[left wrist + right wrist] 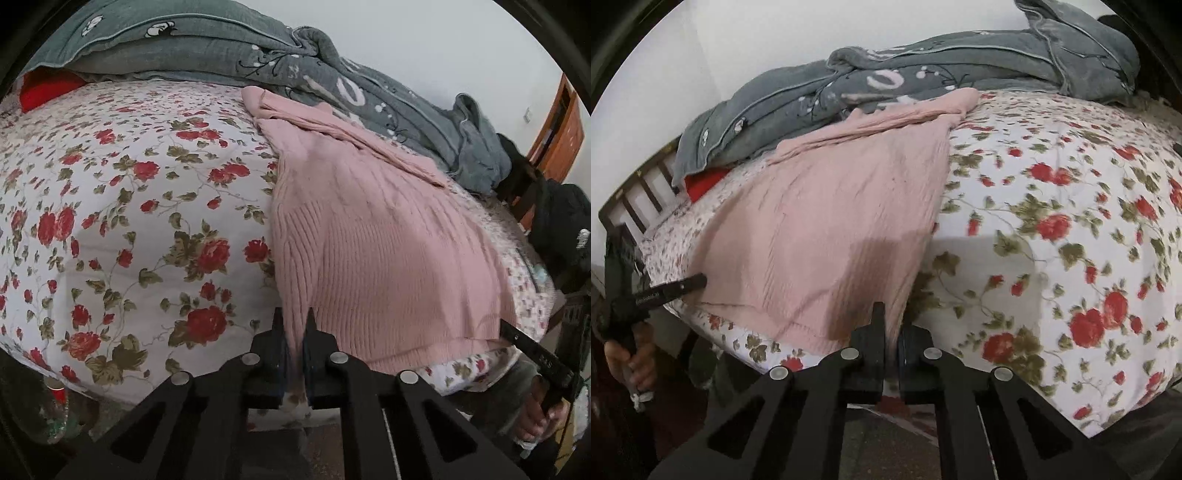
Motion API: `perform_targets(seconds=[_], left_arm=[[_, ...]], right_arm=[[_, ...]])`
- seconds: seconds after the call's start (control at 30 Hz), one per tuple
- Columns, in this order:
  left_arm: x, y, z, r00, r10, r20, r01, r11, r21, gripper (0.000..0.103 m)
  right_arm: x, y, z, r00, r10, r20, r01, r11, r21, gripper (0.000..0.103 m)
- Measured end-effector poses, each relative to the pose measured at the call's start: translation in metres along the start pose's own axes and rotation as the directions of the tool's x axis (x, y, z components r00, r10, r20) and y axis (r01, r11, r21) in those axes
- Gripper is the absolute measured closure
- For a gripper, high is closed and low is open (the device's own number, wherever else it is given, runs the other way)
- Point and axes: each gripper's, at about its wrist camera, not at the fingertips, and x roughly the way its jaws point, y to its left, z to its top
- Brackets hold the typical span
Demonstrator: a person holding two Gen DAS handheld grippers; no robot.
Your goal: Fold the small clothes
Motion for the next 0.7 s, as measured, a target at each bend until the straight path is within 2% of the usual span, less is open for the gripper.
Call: perform_targets(seconds=[0.17, 0.3, 0.4, 0.47, 0.7], left_arm=[[-0.013, 0.010, 0.000, 0.999, -0.039, 0.012, 0.039, 0.998, -0.045, 0.096], [-0.024, 0.004, 0.003, 0.999, -0.046, 0.029, 0.047, 0.998, -0.038, 0.096], [-0.034, 0.001, 0.007, 0.997, -0.064, 0.052, 0.067, 0.997, -0.041, 0.096], [-0.041, 0.002, 0.014, 0.993, -0.101, 0.062, 0.105, 0.992, -0.073, 0.096], [-0.067, -0.001, 0.051, 0.981, -0.149, 0.128, 0.162, 0.982, -0.101, 0.096]], right_arm=[[-0.022, -0.005, 0.005, 0.998, 0.039, 0.041, -0.040, 0.999, 0.035, 0.098], [-0.032, 0.003, 0.008, 0.998, 0.031, 0.054, -0.033, 0.999, 0.036, 0.098], [-0.036, 0.002, 0.013, 0.998, 0.043, 0.051, -0.047, 0.996, 0.079, 0.098], [-0.041, 0.002, 0.019, 0.997, 0.060, 0.056, -0.065, 0.993, 0.099, 0.098], [-0.064, 0.011, 0.054, 0.988, 0.108, 0.106, -0.120, 0.986, 0.116, 0.098]])
